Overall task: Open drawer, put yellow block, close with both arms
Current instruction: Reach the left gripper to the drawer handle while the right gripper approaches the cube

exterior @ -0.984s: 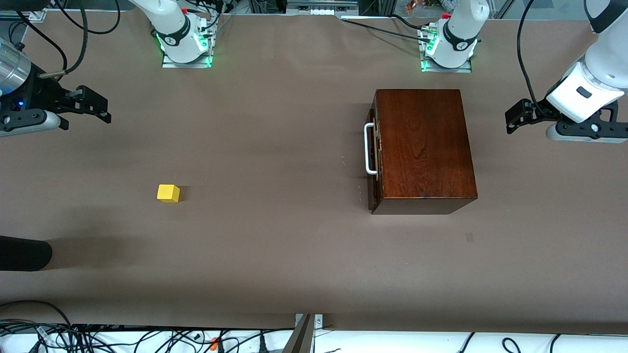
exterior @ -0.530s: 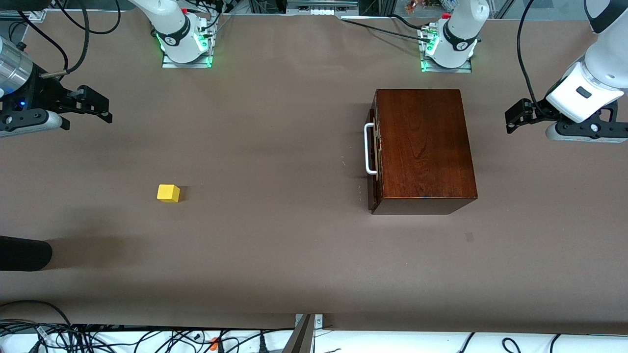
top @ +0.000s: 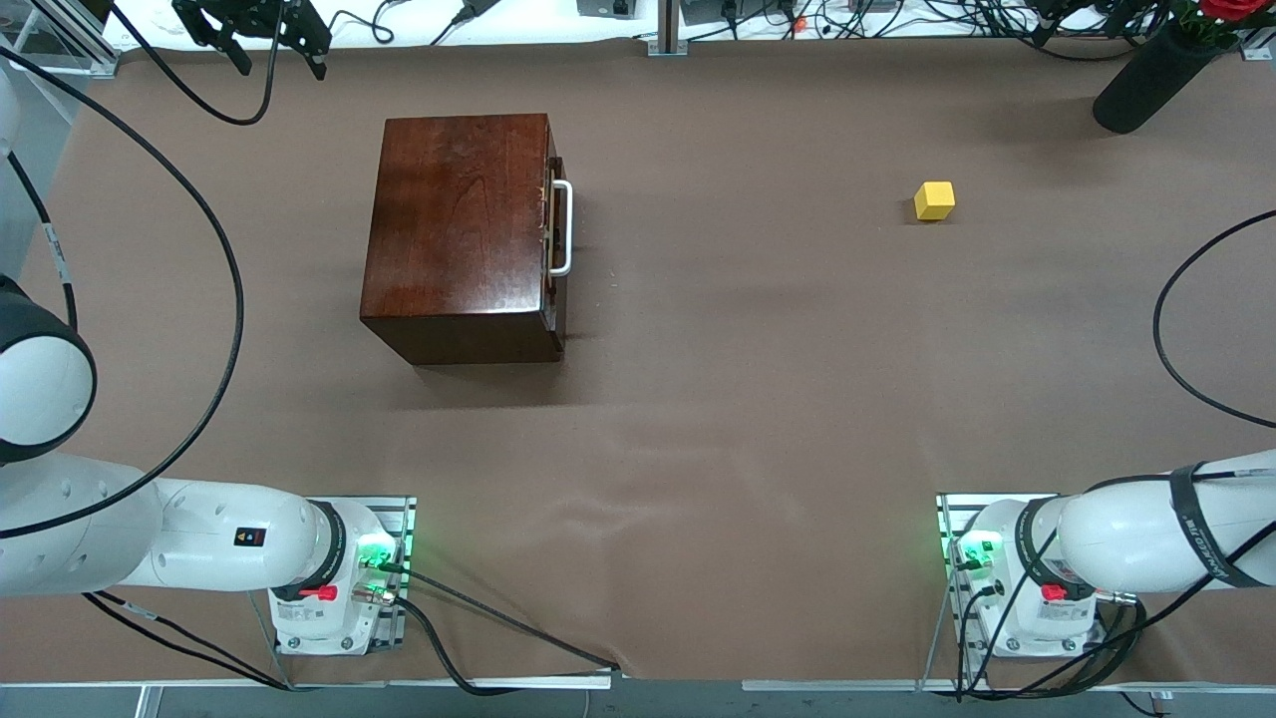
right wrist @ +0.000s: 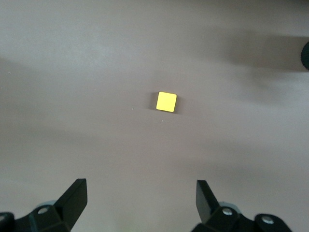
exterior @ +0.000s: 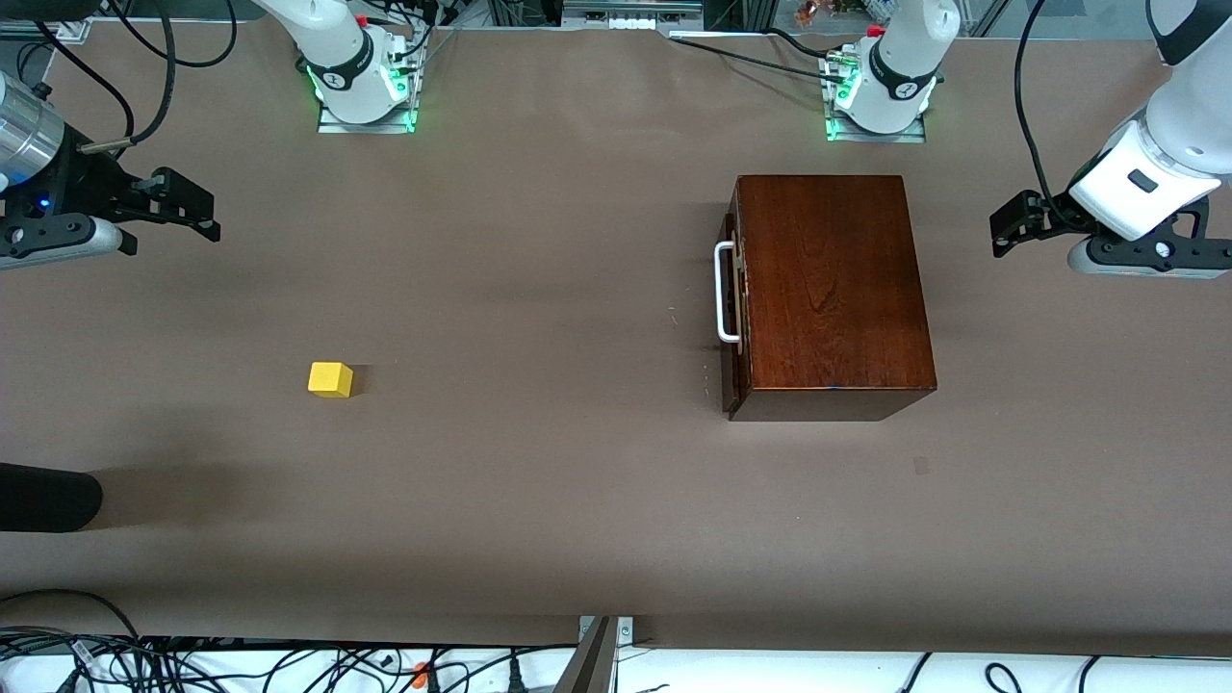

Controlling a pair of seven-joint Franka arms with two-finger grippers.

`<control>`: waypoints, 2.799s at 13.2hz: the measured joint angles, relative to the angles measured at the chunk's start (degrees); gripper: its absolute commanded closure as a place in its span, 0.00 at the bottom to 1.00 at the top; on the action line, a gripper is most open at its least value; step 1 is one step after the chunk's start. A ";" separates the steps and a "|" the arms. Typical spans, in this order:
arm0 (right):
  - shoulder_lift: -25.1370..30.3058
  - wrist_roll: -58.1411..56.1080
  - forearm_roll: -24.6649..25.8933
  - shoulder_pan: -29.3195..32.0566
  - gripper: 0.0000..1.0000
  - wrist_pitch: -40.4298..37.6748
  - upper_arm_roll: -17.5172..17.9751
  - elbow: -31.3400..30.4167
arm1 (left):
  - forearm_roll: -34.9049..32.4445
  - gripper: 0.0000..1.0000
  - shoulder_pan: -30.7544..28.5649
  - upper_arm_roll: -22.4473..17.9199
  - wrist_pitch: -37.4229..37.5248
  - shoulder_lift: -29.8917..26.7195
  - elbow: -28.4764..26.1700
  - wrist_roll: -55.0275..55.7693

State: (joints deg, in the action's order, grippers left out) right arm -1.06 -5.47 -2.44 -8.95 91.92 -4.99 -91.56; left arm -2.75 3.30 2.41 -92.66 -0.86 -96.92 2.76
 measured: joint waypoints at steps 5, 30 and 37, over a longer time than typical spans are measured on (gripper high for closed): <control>0.00 0.00 0.00 -0.02 0.00 0.00 0.00 0.00 | 3.02 0.00 0.39 1.37 3.53 0.83 2.32 0.18; -5.85 -0.04 1.17 0.54 0.00 2.42 -0.70 -0.07 | -15.96 0.00 22.35 19.49 -12.36 30.35 3.69 42.61; -22.00 -1.30 1.29 1.03 0.00 15.93 -0.81 -0.91 | -22.52 0.00 23.85 19.62 -13.95 33.82 3.05 48.21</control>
State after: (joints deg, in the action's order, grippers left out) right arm -23.06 -6.77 -1.15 -7.92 107.84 -5.80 -92.47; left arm -25.27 27.14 22.03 -106.60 32.96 -93.86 50.98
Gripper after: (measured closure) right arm 0.000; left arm 0.000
